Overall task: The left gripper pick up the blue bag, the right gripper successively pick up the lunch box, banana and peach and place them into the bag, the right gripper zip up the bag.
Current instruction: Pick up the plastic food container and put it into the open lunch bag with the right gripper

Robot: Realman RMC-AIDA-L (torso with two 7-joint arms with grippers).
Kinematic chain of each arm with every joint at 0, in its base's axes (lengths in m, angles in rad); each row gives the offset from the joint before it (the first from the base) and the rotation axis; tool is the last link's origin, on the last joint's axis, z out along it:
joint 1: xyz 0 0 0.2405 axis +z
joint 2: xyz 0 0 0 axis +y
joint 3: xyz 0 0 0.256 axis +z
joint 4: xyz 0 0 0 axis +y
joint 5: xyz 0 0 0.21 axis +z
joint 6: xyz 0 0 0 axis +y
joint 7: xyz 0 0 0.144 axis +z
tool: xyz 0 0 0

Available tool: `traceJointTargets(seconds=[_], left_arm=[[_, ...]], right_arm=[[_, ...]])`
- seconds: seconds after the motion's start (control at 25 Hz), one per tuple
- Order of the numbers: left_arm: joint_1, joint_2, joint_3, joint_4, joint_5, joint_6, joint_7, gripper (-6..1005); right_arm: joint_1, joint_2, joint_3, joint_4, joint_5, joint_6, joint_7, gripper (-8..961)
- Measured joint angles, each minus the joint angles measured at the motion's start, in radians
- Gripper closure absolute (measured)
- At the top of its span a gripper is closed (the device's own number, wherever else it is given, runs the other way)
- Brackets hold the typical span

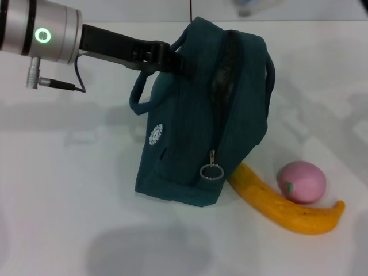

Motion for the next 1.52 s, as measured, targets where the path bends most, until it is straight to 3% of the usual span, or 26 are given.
traceJointTargets(seconds=[0.32,0.88,1.04,1.24,1.52], left_arm=[[-0.005,0.007,0.000,-0.019,0.001,-0.018,0.004,945],[-0.004,0.020,-0.005,-0.021,0.001,-0.033,0.007,946],[-0.009,0.021,-0.006,-0.021,0.001,-0.034,0.005,946],[-0.016,0.020,-0.005,-0.021,0.001,-0.042,0.006,946],[-0.017,0.017,0.000,-0.021,-0.005,-0.050,0.007,946]], right_arm=[[-0.013,0.000,0.001,0.045,-0.128,0.091,-0.056,855],[-0.170,0.000,-0.004,-0.047,-0.193,0.120,-0.061,854],[-0.162,0.000,-0.015,-0.064,-0.239,0.126,-0.061,854],[-0.099,0.000,-0.016,-0.060,-0.370,0.153,-0.057,854],[-0.078,0.000,-0.018,-0.065,-0.392,0.223,-0.062,854]])
